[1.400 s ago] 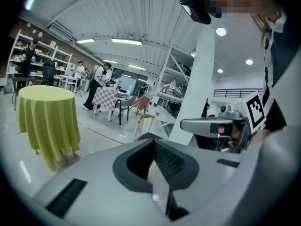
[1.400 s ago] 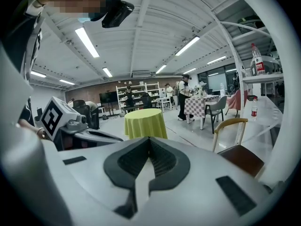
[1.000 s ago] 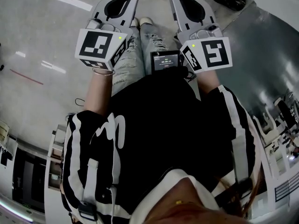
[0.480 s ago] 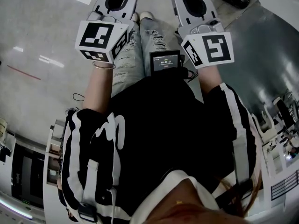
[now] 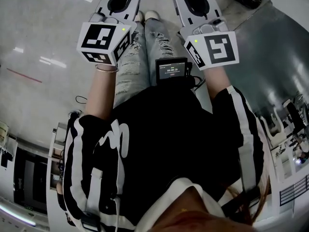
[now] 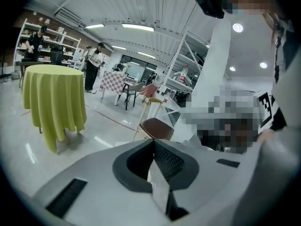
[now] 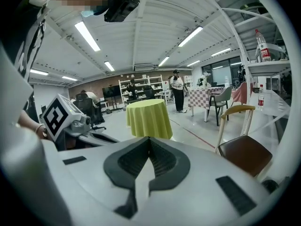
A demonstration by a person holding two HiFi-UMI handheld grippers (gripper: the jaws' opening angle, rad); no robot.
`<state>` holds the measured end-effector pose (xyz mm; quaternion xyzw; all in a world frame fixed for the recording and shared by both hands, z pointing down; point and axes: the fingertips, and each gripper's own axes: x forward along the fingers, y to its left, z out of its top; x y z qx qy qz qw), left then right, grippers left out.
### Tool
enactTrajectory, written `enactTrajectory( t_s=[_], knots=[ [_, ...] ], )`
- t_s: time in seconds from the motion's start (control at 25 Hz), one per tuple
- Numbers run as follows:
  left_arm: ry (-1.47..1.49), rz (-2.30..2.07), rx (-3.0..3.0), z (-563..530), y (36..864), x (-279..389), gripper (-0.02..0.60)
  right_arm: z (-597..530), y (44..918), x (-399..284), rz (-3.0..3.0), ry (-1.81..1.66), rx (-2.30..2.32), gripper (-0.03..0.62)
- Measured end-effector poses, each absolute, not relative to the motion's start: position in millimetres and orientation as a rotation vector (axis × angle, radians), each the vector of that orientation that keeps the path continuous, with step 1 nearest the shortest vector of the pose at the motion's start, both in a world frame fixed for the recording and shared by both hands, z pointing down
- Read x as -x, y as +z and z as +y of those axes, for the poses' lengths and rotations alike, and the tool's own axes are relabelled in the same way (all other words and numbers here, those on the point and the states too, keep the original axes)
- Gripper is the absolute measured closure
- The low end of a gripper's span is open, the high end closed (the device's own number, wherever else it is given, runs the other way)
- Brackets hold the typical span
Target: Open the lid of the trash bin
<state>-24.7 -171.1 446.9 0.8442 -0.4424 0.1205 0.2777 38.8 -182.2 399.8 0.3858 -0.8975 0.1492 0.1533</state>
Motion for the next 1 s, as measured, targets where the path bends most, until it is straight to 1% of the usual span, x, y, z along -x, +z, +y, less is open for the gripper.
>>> enactTrajectory(
  t_s=[0.44, 1.0],
  knots=[
    [0.274, -1.181, -2.217, -179, 476, 28, 0.574, -186, 431, -38, -2.574, 0.564, -1.115, 0.585],
    [0.253, -1.163, -2.178, -183, 506, 28, 0.574, -193, 465, -40, -2.553, 0.658, -1.129, 0.585]
  ],
)
